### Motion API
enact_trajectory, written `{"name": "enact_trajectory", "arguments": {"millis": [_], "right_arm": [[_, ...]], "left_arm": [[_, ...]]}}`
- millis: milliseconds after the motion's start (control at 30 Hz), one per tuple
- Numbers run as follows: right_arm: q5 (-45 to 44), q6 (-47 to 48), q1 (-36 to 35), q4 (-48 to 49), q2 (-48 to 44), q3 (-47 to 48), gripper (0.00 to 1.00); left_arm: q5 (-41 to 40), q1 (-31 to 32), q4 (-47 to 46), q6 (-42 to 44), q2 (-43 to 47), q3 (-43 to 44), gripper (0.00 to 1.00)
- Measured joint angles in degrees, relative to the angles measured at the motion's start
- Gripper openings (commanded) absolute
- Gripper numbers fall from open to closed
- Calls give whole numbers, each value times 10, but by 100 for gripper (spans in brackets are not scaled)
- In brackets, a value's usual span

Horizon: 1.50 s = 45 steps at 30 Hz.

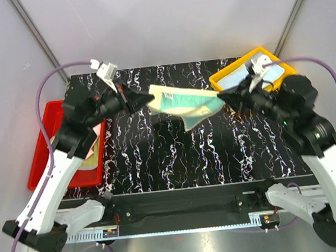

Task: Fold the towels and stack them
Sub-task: Flatten out the crumpled towel, then fold the towel

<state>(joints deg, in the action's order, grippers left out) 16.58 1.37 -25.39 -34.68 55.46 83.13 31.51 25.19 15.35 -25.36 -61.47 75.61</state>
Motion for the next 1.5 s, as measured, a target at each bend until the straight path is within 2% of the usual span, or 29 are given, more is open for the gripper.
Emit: {"name": "enact_trajectory", "arguments": {"millis": [200, 433, 600, 833, 1033, 1267, 1500], "right_arm": [[62, -1, 0, -5, -86, -39, 0], [46, 10, 0, 5, -69, -37, 0], [-6, 53, 1, 47, 49, -23, 0], [-21, 104, 47, 120, 318, 32, 0], [-19, 135, 64, 182, 502, 134, 0], [6, 153, 77, 250, 612, 214, 0], [34, 163, 79, 270, 638, 205, 0]], "left_arm": [[4, 93, -9, -2, 50, -19, 0], [-32, 109, -11, -1, 41, -14, 0], [-65, 61, -15, 1, -20, -11, 0], [-65, -83, -63, -1, -202, -8, 0], [-38, -144, -91, 3, -405, 99, 0], [1, -171, -133, 3, -540, 190, 0], [11, -180, -138, 15, -574, 199, 0]]}}
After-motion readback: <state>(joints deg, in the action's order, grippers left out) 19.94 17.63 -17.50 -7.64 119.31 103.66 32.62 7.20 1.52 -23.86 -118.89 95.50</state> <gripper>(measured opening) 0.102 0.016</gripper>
